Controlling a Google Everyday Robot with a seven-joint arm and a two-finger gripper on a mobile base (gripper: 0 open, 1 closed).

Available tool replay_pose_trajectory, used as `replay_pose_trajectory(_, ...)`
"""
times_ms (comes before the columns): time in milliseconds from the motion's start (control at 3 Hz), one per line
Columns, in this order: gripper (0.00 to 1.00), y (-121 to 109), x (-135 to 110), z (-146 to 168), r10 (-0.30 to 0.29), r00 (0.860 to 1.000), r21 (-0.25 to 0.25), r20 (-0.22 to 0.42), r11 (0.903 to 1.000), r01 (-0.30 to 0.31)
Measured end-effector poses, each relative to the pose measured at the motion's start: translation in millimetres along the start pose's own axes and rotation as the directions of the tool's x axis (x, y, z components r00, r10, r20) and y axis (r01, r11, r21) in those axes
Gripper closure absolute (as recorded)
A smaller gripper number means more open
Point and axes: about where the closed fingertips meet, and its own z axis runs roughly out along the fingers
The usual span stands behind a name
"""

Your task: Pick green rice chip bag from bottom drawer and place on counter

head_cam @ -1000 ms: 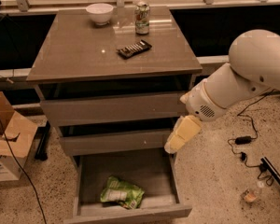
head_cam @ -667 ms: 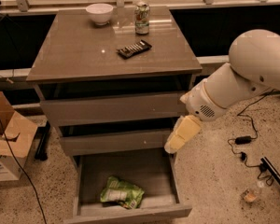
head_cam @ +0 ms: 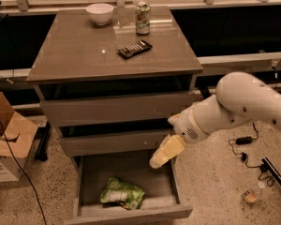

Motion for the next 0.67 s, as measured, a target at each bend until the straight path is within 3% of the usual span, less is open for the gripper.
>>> replay_pose_trajectory(333, 0.0, -2, 27, 60, 0.087, 0.994, -0.068, 0.073, 0.9943, -0.082)
replay_pose_trajectory(667, 0.0, -9, 53, 120, 0.163, 0.981, -0.148, 0.101, 0.978, -0.148)
